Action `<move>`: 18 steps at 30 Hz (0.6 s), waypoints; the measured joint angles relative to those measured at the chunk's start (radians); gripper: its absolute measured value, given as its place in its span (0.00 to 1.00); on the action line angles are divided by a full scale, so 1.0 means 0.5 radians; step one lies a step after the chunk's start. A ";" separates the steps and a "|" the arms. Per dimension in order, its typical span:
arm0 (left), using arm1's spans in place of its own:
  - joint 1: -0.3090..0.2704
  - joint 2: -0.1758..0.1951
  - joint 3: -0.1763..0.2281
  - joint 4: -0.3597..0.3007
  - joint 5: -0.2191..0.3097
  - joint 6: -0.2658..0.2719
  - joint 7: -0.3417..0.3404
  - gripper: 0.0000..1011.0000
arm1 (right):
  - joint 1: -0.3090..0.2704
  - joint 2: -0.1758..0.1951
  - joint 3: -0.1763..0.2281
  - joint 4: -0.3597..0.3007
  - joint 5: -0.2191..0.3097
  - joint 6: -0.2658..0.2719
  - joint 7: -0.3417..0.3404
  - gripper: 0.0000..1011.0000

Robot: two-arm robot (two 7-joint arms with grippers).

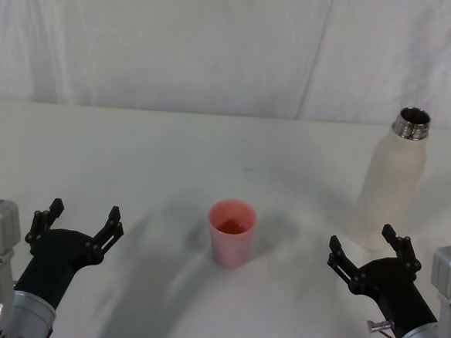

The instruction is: Grasp the thermos with one hand and pour water into the cup lid.

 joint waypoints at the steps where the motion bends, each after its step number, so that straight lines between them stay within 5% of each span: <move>1: 0.000 0.000 0.000 0.000 0.000 0.000 0.000 0.99 | 0.000 0.000 0.000 0.000 0.000 0.000 0.000 0.99; 18: 0.000 0.000 0.000 0.000 0.000 0.000 0.000 0.99 | 0.000 0.000 0.000 0.000 0.000 0.000 0.000 0.99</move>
